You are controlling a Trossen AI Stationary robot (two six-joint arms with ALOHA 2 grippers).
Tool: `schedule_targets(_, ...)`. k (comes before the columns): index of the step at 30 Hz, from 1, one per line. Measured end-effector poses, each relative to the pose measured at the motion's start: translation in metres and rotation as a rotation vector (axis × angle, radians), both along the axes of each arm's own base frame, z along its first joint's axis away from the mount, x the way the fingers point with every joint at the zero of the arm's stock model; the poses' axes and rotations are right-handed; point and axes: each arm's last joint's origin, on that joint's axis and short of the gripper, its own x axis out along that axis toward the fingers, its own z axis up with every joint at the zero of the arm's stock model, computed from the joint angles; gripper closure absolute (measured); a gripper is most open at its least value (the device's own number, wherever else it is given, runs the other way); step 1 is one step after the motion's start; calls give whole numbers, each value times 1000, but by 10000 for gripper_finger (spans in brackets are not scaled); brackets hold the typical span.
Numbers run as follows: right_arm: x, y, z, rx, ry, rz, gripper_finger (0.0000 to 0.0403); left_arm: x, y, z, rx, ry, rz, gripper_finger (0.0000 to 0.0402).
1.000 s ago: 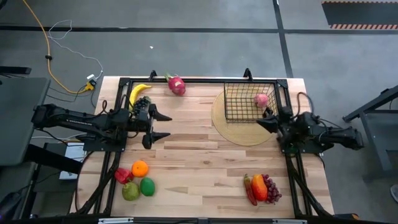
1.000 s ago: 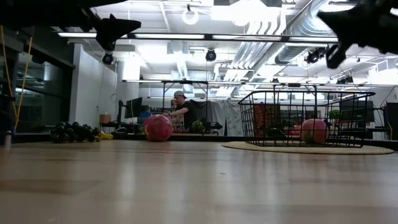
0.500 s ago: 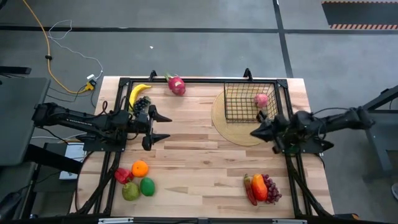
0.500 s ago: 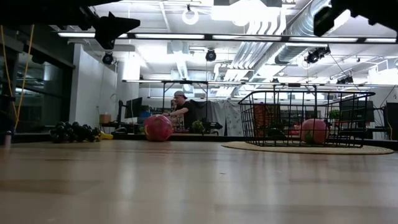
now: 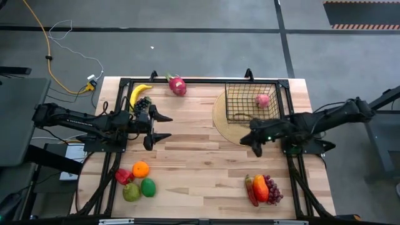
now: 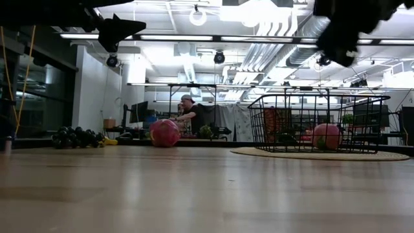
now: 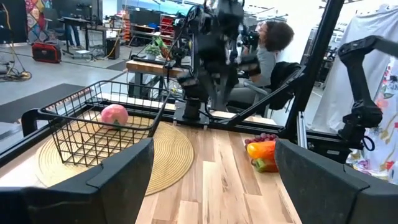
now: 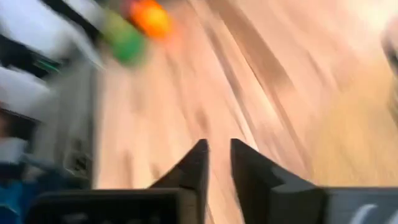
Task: Build produce basket
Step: Put the chili pepper into the wire basket
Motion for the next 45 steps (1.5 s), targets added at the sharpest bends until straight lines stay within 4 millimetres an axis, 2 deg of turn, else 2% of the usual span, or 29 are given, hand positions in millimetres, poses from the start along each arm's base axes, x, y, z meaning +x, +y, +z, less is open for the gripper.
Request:
schedule_targets(4,1,15,-7,120,317,-76,258,0,0,0,5,1,0,83)
schedule_targets(8,10,42,-19,269,483,-69,190,0,0,0,15,2,0,83)
schedule_targets(12,20,69,-30,315,602,-99,154,0,0,0,-9,-1,0,83)
schedule_targets(17,42,102,-39,265,673,-72,149,0,0,0,-18,-2,0,83)
schedule_targets(20,59,120,-44,234,713,-108,148,0,0,0,-49,-6,0,83)
schedule_targets(25,76,141,-59,129,877,-191,148,0,0,0,-61,-7,0,82)
schedule_targets(30,85,152,-78,24,1013,-256,148,0,0,0,-63,-8,0,82)
schedule_targets(35,90,163,-90,27,1026,-258,148,0,0,0,-105,-13,0,82)
schedule_targets(45,89,169,-94,36,1001,-322,160,0,0,-2,-132,1,0,82)
